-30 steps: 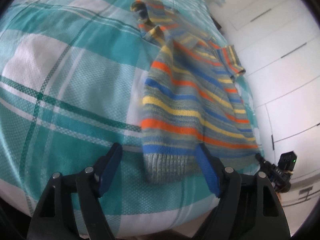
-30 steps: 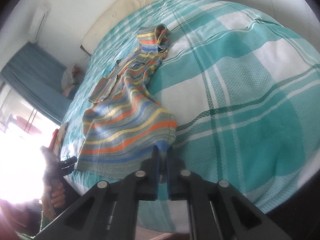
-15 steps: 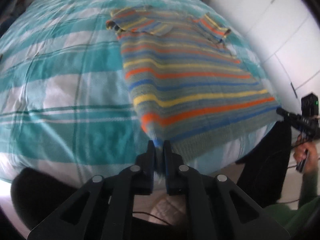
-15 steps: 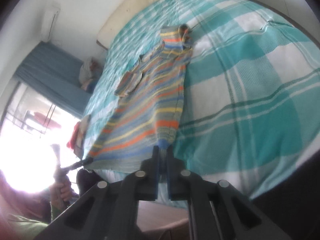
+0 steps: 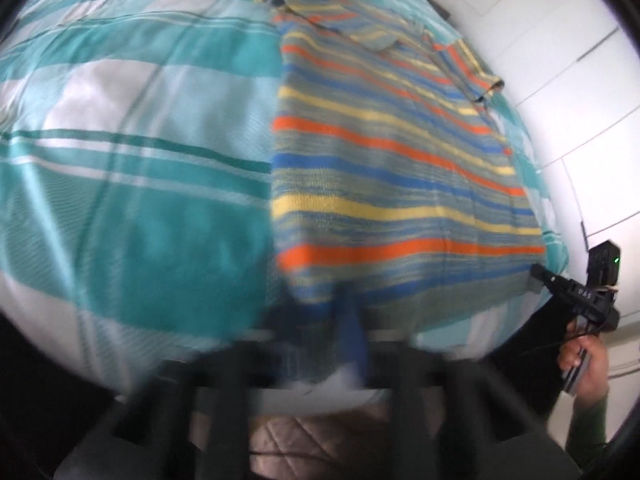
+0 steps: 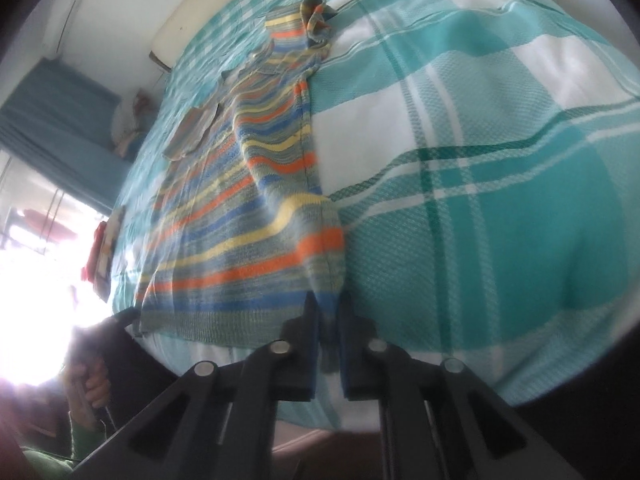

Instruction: Fold small clothes

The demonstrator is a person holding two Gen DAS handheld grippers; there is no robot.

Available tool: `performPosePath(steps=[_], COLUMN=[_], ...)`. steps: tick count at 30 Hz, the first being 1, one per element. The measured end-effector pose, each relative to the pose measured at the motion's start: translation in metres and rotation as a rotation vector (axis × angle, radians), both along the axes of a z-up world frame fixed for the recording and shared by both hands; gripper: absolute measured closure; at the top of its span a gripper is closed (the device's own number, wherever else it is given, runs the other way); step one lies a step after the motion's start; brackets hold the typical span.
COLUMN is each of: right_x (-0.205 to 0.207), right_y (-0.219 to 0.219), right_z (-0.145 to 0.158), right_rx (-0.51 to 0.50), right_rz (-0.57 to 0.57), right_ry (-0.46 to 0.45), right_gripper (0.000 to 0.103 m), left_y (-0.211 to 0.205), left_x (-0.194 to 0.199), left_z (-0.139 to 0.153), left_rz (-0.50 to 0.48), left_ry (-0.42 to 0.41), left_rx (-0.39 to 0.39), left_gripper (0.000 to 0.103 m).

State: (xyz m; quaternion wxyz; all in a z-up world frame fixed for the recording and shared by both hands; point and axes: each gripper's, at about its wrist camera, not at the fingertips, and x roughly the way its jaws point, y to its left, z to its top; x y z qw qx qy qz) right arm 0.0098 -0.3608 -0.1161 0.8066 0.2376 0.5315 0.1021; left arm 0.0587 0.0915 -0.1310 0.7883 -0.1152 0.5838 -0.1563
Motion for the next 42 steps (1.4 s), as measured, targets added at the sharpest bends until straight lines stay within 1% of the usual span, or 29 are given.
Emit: performPosePath(steps=[1, 3, 5, 7, 9, 11, 12, 13, 15, 18, 20, 24, 25, 26, 28, 29, 30, 31, 32, 33, 34, 35, 36, 37, 38, 40, 41, 42], right_x=[0.002, -0.001, -0.008, -0.016, -0.023, -0.025, -0.026, -0.026, -0.022, -0.018, -0.017, -0.02, -0.019, -0.019, -0.013, -0.012, -0.012, -0.011, -0.012, -0.013, -0.015, -0.018, -0.021, -0.024, -0.025, -0.021, -0.014, -0.006], right_y=[0.001, -0.001, -0.002, -0.001, 0.01, 0.024, 0.029, 0.032, 0.032, 0.029, 0.029, 0.038, 0.039, 0.038, 0.036, 0.035, 0.034, 0.034, 0.034, 0.035, 0.034, 0.035, 0.033, 0.032, 0.03, 0.026, 0.025, 0.025], right_z=[-0.003, 0.002, 0.017, 0.033, 0.044, 0.049, 0.046, 0.041, 0.019, -0.006, -0.011, 0.0, 0.0, -0.004, -0.022, -0.026, -0.026, -0.024, -0.023, -0.021, -0.019, -0.017, -0.012, -0.007, 0.0, 0.029, 0.05, 0.069], right_rx=[-0.018, -0.024, -0.053, -0.028, -0.045, -0.089, -0.109, -0.12, -0.128, -0.111, -0.101, -0.129, -0.137, -0.139, -0.12, -0.112, -0.105, -0.101, -0.097, -0.102, -0.12, -0.146, -0.174, -0.209, -0.254, -0.406, -0.498, -0.566], right_rz=[0.006, 0.006, 0.006, 0.014, 0.043, 0.082, 0.098, 0.105, 0.102, 0.08, 0.069, 0.087, 0.087, 0.084, 0.068, 0.063, 0.049, 0.048, 0.058, 0.073, 0.09, 0.108, 0.122, 0.135, 0.145, 0.16, 0.165, 0.173], right_ry=[0.011, 0.008, -0.013, -0.019, -0.022, -0.013, -0.001, 0.014, 0.067, 0.115, 0.12, 0.096, 0.09, 0.091, 0.117, 0.124, 0.126, 0.127, 0.127, 0.132, 0.146, 0.164, 0.179, 0.188, 0.187, 0.136, 0.084, 0.027], right_gripper=[0.096, 0.098, 0.098, 0.098, 0.098, 0.098, 0.098, 0.098, 0.098, 0.099, 0.099, 0.099, 0.099, 0.099, 0.098, 0.098, 0.098, 0.099, 0.094, 0.093, 0.089, 0.083, 0.08, 0.073, 0.066, 0.063, 0.063, 0.061], left_y=[-0.001, 0.005, 0.013, 0.021, 0.018, 0.012, 0.011, 0.012, 0.019, 0.02, 0.019, 0.019, 0.018, 0.018, 0.016, 0.015, 0.015, 0.014, 0.012, 0.011, 0.009, 0.009, 0.009, 0.011, 0.015, 0.025, 0.031, 0.034], left_x=[0.002, -0.001, -0.007, -0.014, -0.022, -0.024, -0.024, -0.02, -0.015, -0.01, -0.01, -0.017, -0.015, -0.013, -0.006, -0.005, -0.005, -0.007, -0.009, -0.013, -0.018, -0.023, -0.028, -0.033, -0.036, -0.04, -0.04, -0.038], left_z=[-0.003, 0.006, 0.02, 0.033, 0.042, 0.041, 0.037, 0.03, 0.013, 0.003, 0.005, 0.013, 0.01, 0.004, -0.008, -0.008, -0.005, -0.003, 0.0, 0.003, 0.008, 0.012, 0.017, 0.024, 0.033, 0.054, 0.066, 0.079], left_rz=[0.007, 0.005, 0.0, -0.012, -0.031, -0.05, -0.053, -0.046, -0.019, -0.002, -0.003, -0.008, -0.007, -0.003, 0.025, 0.04, 0.046, 0.041, 0.034, 0.029, 0.029, 0.034, 0.041, 0.046, 0.061, 0.121, 0.155, 0.186], left_ry=[0.001, -0.005, -0.036, -0.052, -0.074, -0.087, -0.085, -0.069, -0.021, -0.003, -0.009, -0.03, -0.028, -0.019, 0.003, 0.005, 0.007, 0.006, -0.001, -0.011, -0.03, -0.048, -0.072, -0.095, -0.117, -0.175, -0.216, -0.26], left_rx=[0.005, -0.001, 0.037, 0.047, 0.095, 0.158, 0.182, 0.191, 0.169, 0.162, 0.17, 0.183, 0.188, 0.188, 0.188, 0.191, 0.192, 0.196, 0.22, 0.258, 0.325, 0.376, 0.424, 0.457, 0.473, 0.473, 0.452, 0.415], left_gripper=[0.099, 0.1, 0.1, 0.1, 0.1, 0.1, 0.1, 0.1, 0.1, 0.1, 0.1, 0.1, 0.1, 0.1, 0.097, 0.095, 0.094, 0.092, 0.083, 0.059, 0.044, 0.024, 0.022, 0.022, 0.022, 0.022, 0.021, 0.017])
